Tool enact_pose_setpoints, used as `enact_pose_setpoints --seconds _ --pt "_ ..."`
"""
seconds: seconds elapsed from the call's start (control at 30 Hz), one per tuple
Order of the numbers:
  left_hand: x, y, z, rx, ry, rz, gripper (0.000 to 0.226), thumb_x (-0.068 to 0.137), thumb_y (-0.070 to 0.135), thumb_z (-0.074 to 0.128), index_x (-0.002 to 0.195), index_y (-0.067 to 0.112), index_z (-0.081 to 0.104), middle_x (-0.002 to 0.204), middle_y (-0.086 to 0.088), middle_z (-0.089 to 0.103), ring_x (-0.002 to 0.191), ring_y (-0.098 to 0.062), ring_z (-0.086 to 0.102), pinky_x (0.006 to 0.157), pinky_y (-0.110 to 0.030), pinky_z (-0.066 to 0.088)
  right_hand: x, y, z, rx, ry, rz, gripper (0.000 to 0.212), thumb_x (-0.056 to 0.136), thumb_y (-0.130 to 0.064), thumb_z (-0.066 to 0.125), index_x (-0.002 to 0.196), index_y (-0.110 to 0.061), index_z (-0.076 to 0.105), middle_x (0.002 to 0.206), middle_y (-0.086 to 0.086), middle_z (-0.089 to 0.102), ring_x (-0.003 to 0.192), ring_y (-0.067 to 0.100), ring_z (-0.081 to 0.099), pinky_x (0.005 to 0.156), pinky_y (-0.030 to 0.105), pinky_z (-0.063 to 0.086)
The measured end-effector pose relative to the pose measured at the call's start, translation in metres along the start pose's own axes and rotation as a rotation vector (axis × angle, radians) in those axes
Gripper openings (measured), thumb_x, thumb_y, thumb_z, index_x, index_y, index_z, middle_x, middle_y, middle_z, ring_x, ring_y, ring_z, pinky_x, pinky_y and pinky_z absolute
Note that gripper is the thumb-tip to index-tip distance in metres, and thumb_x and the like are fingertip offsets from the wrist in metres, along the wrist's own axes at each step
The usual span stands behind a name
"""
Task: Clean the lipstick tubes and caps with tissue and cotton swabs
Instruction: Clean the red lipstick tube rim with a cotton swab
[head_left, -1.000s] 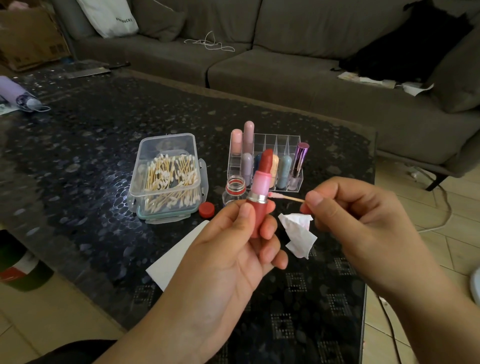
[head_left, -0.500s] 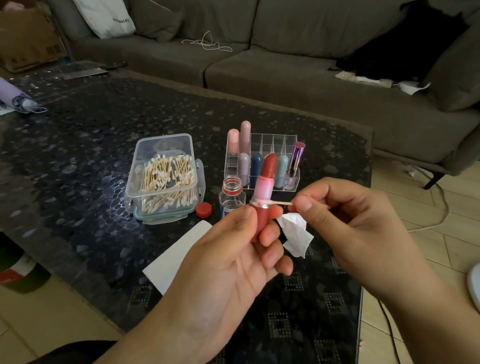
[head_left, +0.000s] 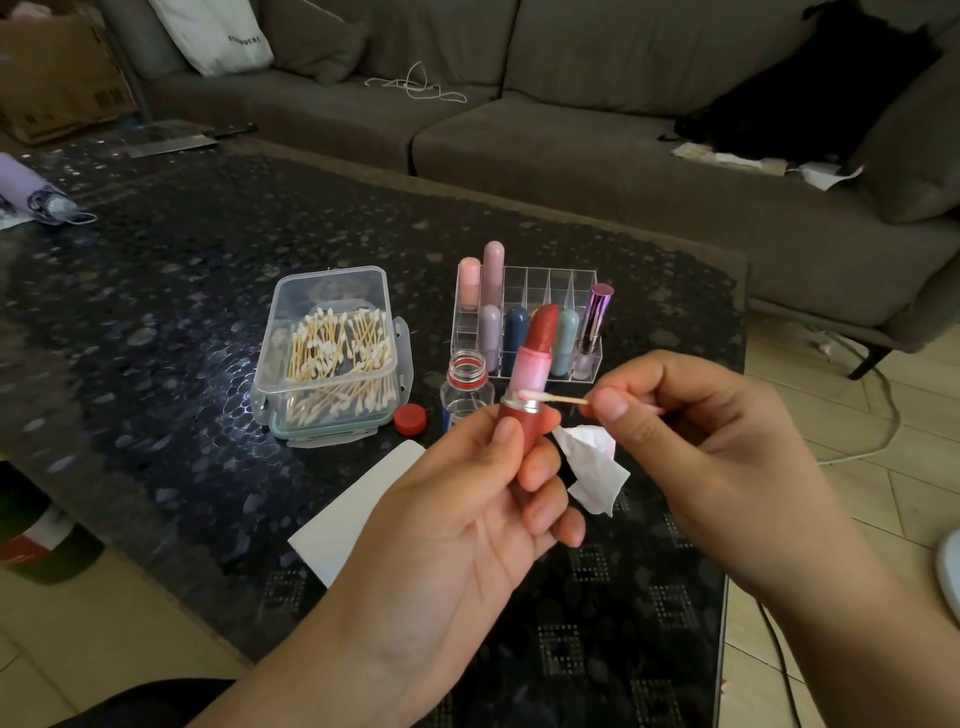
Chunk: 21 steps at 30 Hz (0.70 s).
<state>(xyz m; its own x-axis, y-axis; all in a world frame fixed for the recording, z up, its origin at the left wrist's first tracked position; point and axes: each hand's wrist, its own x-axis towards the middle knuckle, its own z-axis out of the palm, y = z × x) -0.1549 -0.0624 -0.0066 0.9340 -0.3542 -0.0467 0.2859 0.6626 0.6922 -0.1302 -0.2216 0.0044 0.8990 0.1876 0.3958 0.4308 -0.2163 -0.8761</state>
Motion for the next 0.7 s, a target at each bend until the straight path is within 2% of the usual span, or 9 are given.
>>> enact_pose_setpoints --seconds 0.27,0.4,0.5,0.6,0.7 --pt "0.0 0.0021 -0.0006 0.013 0.0 0.017 0.021 0.079 0.022 0.054 0.085 0.01 0.07 0.066 -0.003 0.044 0.054 -0.013 0.042 0.055 -0.027 0.047 0.0 -0.0006 -0.0028 -0.024 0.032 0.0 0.019 0.077 -0.043 0.06 0.078 -0.026 0.067 0.062 -0.007 0.056 0.059 0.0 0.049 0.057 0.01 0.04" --pt "0.0004 0.0013 -0.0003 0.02 -0.005 0.017 0.021 0.078 0.023 0.054 0.083 0.011 0.071 0.065 -0.002 0.045 0.053 -0.013 0.043 0.055 -0.027 0.047 -0.0007 -0.0027 -0.0021 -0.013 0.032 0.002 0.014 0.078 -0.039 0.066 0.075 -0.025 0.067 0.061 -0.01 0.054 0.058 -0.001 0.048 0.055 0.009 0.039" --pt "0.0006 -0.0003 0.0002 0.024 -0.019 0.008 0.021 0.076 0.024 0.056 0.082 0.013 0.072 0.064 -0.001 0.046 0.052 -0.012 0.043 0.055 -0.026 0.047 -0.0011 -0.0037 0.0008 -0.004 0.012 -0.008 0.016 0.077 -0.04 0.062 0.077 -0.025 0.067 0.061 -0.011 0.055 0.058 0.0 0.049 0.056 0.01 0.04" --pt "0.0015 0.0 -0.0006 0.023 -0.017 0.008 0.021 0.077 0.024 0.055 0.084 0.012 0.072 0.065 -0.001 0.046 0.053 -0.012 0.043 0.055 -0.027 0.047 -0.0003 -0.0033 -0.0002 -0.006 0.016 0.003 0.011 0.079 -0.035 0.068 0.076 -0.025 0.067 0.061 -0.011 0.054 0.058 0.0 0.048 0.056 0.01 0.04" --pt "0.002 0.0009 -0.0015 0.019 -0.015 0.017 0.021 0.078 0.023 0.055 0.084 0.012 0.072 0.065 -0.002 0.046 0.053 -0.013 0.043 0.055 -0.027 0.047 0.0001 -0.0026 -0.0018 -0.012 0.024 0.0 0.016 0.078 -0.04 0.064 0.077 -0.025 0.067 0.062 -0.011 0.054 0.059 -0.001 0.048 0.057 0.01 0.04"
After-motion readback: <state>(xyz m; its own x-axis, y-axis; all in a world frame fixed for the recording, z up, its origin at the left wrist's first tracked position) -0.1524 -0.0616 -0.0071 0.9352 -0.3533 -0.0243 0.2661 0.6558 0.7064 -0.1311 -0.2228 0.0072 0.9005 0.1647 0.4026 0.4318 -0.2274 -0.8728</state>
